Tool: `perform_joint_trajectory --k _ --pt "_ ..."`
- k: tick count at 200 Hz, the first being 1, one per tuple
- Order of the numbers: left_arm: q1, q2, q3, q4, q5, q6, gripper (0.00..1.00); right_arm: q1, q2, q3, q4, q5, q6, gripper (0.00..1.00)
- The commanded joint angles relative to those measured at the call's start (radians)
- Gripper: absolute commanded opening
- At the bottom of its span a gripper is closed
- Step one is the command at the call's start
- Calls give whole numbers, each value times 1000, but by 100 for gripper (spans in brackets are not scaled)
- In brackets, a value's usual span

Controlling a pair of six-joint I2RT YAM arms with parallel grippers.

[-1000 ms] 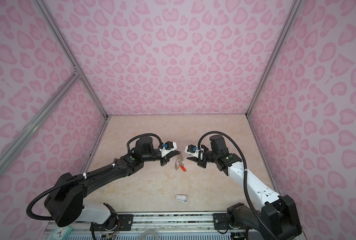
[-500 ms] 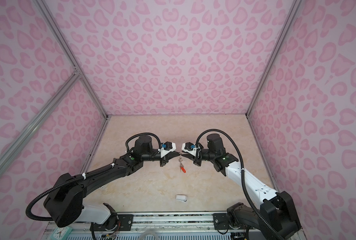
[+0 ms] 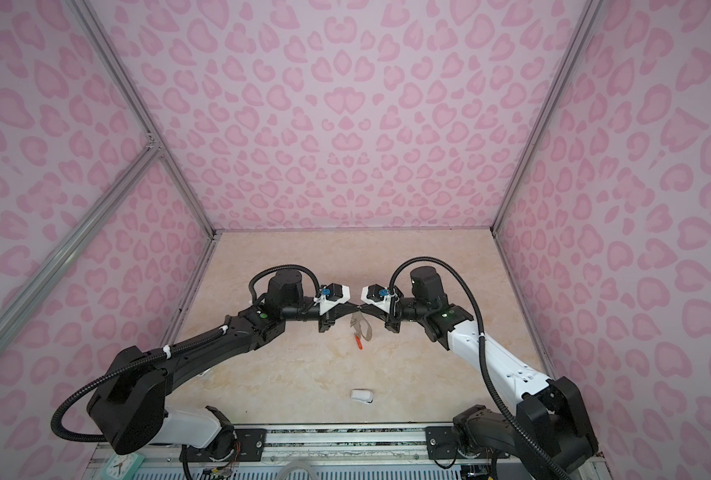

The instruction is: Put the keys on the keyring

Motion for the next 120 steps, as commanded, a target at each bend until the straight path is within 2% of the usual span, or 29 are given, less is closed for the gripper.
perform_joint_trajectory --k 1,14,31,41,59,63,72,98,104,120 --pt "1 -1 13 -16 45 18 3 4 1 -4 32 -30 18 4" --pt "1 -1 16 -33 41 23 6 4 3 -6 34 -36 23 0" --pt "2 -11 24 -70 3 33 28 4 8 0 -2 -32 3 0" --pt "5 -29 15 -79 -30 48 35 4 9 3 -20 -25 -12 0" --pt "11 -57 7 -122 -88 78 35 10 7 2 -46 5 -43 0" --pt "11 -62 7 -136 -99 87 40 13 8 2 -53 18 -55 0" --pt "11 -73 8 -172 -118 116 40 22 8 4 -67 51 -83 0" --pt "9 -85 26 -257 -152 160 38 37 4 3 -67 100 -124 0" --pt "8 -88 25 -263 -155 164 32 41 4 3 -62 108 -124 0" --pt "3 -94 24 -268 -169 174 30 45 5 4 -53 122 -124 0"
